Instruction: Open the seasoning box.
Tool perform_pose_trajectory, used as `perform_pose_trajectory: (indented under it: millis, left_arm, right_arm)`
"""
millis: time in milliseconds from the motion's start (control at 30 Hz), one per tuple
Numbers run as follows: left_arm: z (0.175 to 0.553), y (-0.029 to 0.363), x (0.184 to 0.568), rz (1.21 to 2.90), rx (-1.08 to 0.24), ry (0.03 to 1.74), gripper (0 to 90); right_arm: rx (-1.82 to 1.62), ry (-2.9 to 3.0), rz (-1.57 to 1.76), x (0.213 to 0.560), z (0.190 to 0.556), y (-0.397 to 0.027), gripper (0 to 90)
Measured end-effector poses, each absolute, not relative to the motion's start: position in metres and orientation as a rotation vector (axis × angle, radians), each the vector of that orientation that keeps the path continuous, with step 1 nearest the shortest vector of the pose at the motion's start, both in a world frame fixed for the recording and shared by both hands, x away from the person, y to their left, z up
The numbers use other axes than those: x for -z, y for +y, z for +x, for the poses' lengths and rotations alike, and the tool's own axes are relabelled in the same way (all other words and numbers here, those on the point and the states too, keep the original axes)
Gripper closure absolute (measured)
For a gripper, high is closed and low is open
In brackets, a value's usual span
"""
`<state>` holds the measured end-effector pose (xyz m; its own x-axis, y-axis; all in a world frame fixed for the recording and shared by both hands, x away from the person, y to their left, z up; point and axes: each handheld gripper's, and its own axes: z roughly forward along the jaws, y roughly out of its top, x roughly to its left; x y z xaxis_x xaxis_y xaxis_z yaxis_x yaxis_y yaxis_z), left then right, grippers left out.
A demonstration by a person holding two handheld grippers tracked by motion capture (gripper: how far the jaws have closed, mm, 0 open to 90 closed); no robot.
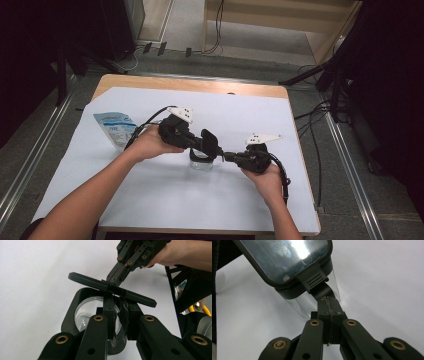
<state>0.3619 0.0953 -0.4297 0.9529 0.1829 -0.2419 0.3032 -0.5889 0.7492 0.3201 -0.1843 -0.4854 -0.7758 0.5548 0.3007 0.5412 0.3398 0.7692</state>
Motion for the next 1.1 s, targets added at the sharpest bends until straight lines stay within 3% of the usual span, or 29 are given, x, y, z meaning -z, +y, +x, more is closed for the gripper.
perform_pose_trajectory:
  millis: [1100]
  left_arm:
    - [0.364, 0.059, 0.423, 2.218, 0.188, 0.346, 83.5]
  right_arm:
    - [-1.468, 2.557, 1.059, 0.486, 0.319, -0.183, 90.0]
